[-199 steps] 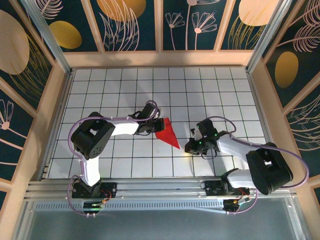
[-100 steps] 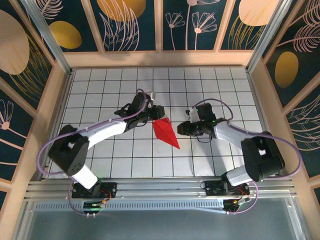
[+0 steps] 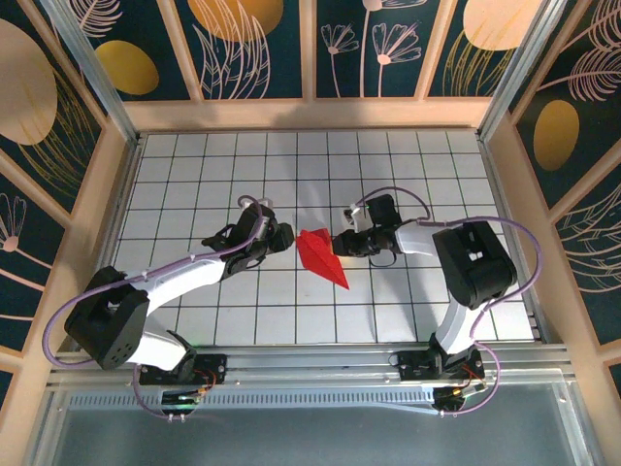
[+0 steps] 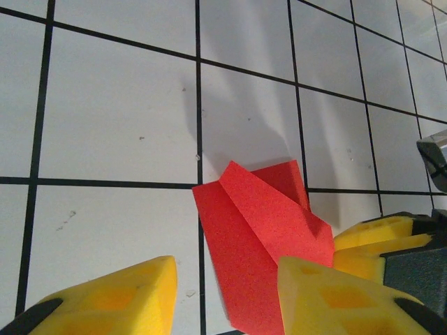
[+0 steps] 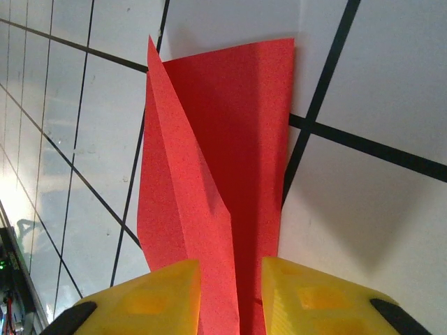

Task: Fold a paper plane with a square sheet of paper (fold left side to right side)
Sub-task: Turn over the paper at the center of the table.

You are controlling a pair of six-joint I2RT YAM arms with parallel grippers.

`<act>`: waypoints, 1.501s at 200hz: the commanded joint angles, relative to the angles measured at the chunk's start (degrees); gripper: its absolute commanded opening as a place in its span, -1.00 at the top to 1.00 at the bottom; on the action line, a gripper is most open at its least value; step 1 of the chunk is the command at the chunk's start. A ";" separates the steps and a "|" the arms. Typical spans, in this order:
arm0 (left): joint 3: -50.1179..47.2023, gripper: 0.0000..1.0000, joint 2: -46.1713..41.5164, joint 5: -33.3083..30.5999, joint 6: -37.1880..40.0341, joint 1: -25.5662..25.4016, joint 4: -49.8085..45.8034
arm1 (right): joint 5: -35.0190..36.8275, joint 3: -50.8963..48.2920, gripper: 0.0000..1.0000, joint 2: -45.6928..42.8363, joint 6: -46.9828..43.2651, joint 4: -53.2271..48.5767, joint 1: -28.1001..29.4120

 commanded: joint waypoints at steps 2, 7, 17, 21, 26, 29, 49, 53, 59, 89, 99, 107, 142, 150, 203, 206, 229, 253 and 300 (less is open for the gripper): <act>-0.19 0.14 -1.51 -2.33 -0.53 0.12 -1.26 | -2.87 0.66 0.46 0.84 0.04 2.72 0.64; -0.19 0.14 -1.53 -2.44 -0.47 0.14 -1.31 | -2.92 0.63 0.48 0.84 0.20 2.89 0.65; -0.03 0.13 -1.38 -2.54 -0.35 0.12 -1.40 | -3.02 0.56 0.53 0.84 0.29 2.76 0.70; 0.03 0.14 -1.36 -2.54 -0.22 0.12 -1.40 | -3.09 0.59 0.56 0.84 0.26 2.82 0.65; 0.18 0.14 -1.24 -2.58 -0.21 0.12 -1.53 | -3.11 0.58 0.59 0.79 0.26 2.73 0.65; 0.21 0.14 -1.20 -2.54 -0.21 0.12 -1.49 | -3.18 0.61 0.62 0.73 0.24 2.70 0.65; 0.27 0.13 -1.00 -2.36 -0.63 0.12 -1.27 | -3.04 0.84 0.83 -0.42 0.08 1.97 0.63; 0.25 0.13 -1.05 -2.17 -0.77 0.12 -1.16 | -2.95 0.85 0.87 -0.77 0.06 1.88 0.61; 0.18 0.12 -1.05 -1.99 -0.97 0.12 -0.90 | -2.79 0.85 0.94 -1.44 -0.02 1.56 0.56; -0.16 0.06 -2.51 -1.39 -2.44 0.12 0.56 | -2.48 0.94 1.00 -5.62 -0.38 0.46 0.38; -0.58 -0.01 -3.85 -1.40 -3.23 0.17 1.61 | -2.83 0.50 1.00 -7.68 -0.26 0.78 0.24; -1.20 -0.05 -5.48 -1.23 -3.85 0.31 2.91 | -3.01 0.20 1.00 -9.46 0.09 1.34 -0.04; -5.96 -0.31 -15.24 0.54 -5.84 1.16 13.45 | -6.09 -3.16 1.00 -19.75 3.32 7.24 -2.52; -7.07 -0.37 -17.48 1.62 -6.09 1.30 16.72 | -7.16 -4.21 1.00 -22.22 4.89 9.58 -3.38; -10.45 -0.53 -20.90 19.79 -9.79 1.54 40.49 | -18.69 -11.68 1.00 -32.46 24.23 38.16 -6.65; -10.19 -0.53 -20.49 20.78 -10.06 1.58 41.24 | -19.23 -11.82 1.00 -32.48 25.50 39.81 -6.65; -7.63 -0.44 -17.24 25.74 -10.98 1.42 43.26 | -22.01 -11.64 1.00 -31.63 32.32 46.23 -6.46; -5.77 -0.35 -14.40 27.29 -10.76 0.95 43.48 | -22.58 -10.85 1.00 -31.16 33.65 46.69 -5.55; -4.04 -0.16 -10.71 29.03 -10.62 -0.05 44.35 | -22.80 -10.40 1.00 -30.31 34.66 47.03 -3.77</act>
